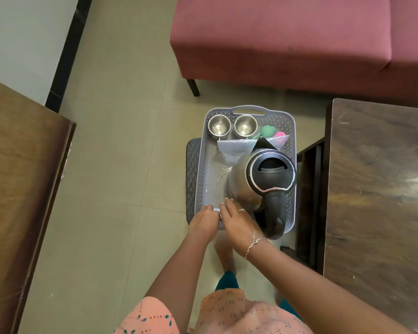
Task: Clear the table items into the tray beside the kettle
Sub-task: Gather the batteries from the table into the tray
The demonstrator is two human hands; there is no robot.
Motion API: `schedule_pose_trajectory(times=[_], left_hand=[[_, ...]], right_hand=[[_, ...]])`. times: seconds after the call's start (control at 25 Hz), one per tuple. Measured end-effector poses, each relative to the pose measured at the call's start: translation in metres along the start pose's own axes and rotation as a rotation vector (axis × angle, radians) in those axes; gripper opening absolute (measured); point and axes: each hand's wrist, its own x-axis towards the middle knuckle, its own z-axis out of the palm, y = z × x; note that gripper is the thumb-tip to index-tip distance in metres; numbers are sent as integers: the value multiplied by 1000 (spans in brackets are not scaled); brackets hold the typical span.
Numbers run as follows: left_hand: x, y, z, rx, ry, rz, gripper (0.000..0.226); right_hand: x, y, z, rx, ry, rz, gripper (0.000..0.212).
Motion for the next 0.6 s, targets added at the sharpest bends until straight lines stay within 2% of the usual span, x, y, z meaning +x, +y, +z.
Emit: schedule_pose_trajectory(times=[0.04, 0.12, 0.2, 0.28, 0.4, 0.6], left_hand=[[1, 0, 1, -50, -4, -15, 37], [1, 1, 4, -98, 12, -38, 45], [-2, 4, 4, -48, 82, -28, 43], [-11, 7, -7, 19, 129, -17, 45], [-30, 9, -36, 87, 340, -23, 68], [-78, 42, -92, -3, 767, 53, 59]], right_hand=[[-8, -4, -10, -2, 25, -24, 55], [-25, -14, -33, -25, 224, -150, 51], [-35, -17, -54, -109, 449, -235, 51], [-44, -11, -76, -152, 574, -231, 51], [-58, 13, -102, -189, 664, -123, 46], [-106, 71, -117, -106, 654, 62, 55]])
